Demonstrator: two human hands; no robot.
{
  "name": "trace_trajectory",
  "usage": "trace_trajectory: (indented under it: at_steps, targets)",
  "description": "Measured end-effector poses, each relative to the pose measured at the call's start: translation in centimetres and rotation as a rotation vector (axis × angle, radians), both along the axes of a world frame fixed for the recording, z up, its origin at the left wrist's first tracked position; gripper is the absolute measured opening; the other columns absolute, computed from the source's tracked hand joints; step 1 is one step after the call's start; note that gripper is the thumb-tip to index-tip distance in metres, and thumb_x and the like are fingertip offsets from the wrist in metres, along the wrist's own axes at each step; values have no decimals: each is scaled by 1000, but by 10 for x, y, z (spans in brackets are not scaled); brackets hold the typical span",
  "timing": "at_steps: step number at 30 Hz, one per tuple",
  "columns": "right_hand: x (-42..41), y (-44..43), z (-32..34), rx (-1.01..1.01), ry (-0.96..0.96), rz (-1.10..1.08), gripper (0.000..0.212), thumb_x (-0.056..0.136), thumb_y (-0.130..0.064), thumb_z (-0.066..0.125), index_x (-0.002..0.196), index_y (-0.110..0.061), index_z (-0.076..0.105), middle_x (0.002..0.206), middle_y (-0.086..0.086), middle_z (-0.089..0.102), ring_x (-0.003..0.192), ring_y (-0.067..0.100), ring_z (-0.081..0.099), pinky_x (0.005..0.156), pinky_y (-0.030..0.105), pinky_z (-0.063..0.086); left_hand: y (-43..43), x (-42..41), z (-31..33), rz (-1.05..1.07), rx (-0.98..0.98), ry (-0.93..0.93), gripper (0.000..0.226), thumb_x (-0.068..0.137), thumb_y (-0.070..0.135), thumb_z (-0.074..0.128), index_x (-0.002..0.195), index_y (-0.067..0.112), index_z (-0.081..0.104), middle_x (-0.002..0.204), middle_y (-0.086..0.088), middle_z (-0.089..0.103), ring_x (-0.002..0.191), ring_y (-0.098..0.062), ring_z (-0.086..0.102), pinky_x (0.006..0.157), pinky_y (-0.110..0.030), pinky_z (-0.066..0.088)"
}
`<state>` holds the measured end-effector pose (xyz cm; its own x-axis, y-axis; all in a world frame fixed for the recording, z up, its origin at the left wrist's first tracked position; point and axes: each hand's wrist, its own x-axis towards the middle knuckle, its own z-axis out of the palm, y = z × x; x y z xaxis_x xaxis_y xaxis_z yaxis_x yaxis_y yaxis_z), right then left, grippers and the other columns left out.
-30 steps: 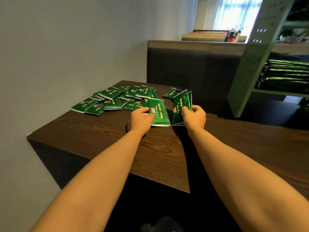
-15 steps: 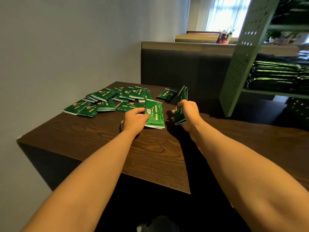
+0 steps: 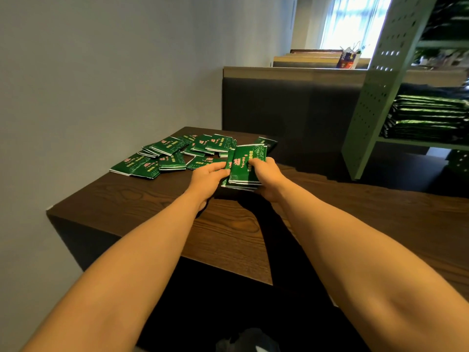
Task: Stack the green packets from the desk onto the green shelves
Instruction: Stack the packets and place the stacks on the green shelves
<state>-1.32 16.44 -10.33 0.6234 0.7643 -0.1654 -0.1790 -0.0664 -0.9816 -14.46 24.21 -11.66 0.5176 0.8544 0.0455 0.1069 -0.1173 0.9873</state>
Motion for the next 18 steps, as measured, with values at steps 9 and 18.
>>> trace_trajectory:
  at_steps: [9,18]
  targets:
    - [9,18,-24,-19,-286,-210,30,96,-4,58,126,-8,59,119,6,68,110,24,66,94,37,54,28,6,-12,135,440,350,32,94,28,58,125,25,66,133,0,62,126,-24,53,110,-46,38]
    - [24,16,-37,21,-252,-228,40,96,-5,52,135,-14,51,125,3,65,113,22,64,99,42,54,47,16,-34,35,634,906,68,95,62,39,151,23,31,166,2,11,153,-22,-1,119,-58,10]
